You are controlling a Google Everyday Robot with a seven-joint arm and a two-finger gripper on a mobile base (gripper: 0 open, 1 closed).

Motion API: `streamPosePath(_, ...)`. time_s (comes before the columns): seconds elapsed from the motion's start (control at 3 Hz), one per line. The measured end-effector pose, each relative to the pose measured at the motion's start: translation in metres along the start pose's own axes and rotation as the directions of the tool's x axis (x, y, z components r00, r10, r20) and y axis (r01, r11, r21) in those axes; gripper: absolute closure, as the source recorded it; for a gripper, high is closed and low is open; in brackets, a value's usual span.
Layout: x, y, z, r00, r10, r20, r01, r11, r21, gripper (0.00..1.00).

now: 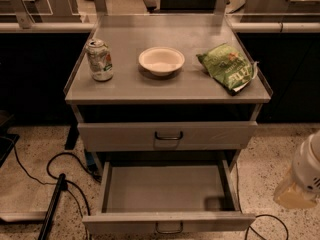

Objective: Close middle drawer

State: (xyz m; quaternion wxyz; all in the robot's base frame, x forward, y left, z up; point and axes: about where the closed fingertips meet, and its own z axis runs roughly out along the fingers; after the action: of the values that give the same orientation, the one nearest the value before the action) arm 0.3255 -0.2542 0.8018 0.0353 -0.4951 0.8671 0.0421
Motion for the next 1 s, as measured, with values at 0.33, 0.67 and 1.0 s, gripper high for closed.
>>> streamPosePath(0.33,0.016,0.019,0.051,0.997,0.076,-0.03,-0.079,0.9939,-0.078,1.0)
streamPosePath(0.67,0.018,0.032,0.083,0.991,0.118,-0.059,-0.125,0.9811,-0.148,1.0)
streamPosePath(1.0,0.019,0.032,0.085,0.991,0.121,-0.061,-0.128,0.9802,-0.151,1.0)
